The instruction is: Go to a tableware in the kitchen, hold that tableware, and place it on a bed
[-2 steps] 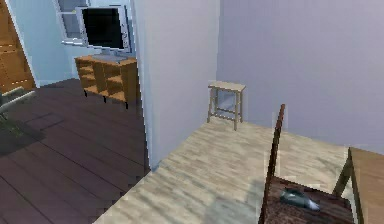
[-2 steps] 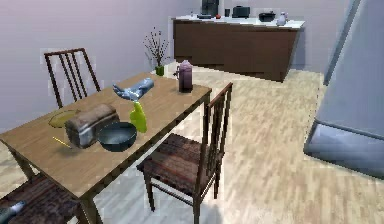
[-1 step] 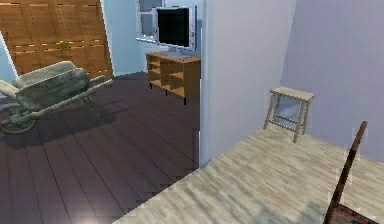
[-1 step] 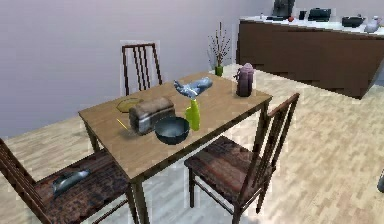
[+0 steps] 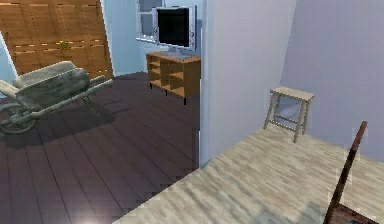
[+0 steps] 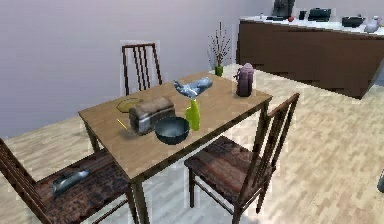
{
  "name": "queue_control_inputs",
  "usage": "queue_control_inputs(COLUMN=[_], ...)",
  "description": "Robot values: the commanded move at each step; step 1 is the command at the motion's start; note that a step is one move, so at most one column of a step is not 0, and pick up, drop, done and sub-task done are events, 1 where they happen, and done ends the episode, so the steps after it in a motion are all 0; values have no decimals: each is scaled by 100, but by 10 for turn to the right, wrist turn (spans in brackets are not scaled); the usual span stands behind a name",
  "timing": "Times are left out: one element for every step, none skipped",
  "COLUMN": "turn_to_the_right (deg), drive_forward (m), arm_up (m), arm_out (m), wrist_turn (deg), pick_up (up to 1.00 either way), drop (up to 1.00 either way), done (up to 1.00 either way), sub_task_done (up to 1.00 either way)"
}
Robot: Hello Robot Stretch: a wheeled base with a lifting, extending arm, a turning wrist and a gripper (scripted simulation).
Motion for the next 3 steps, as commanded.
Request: queue_control_inputs(turn_to_the_right=[0,0,0], drive_forward=[0,0,0], arm_up=[38,0,0], arm_out=[0,50,0], wrist_turn=[0,0,450], pick_up=[0,0,0], drop=[0,0,0], done=[0,0,0], sub_task_done=[0,0,0])
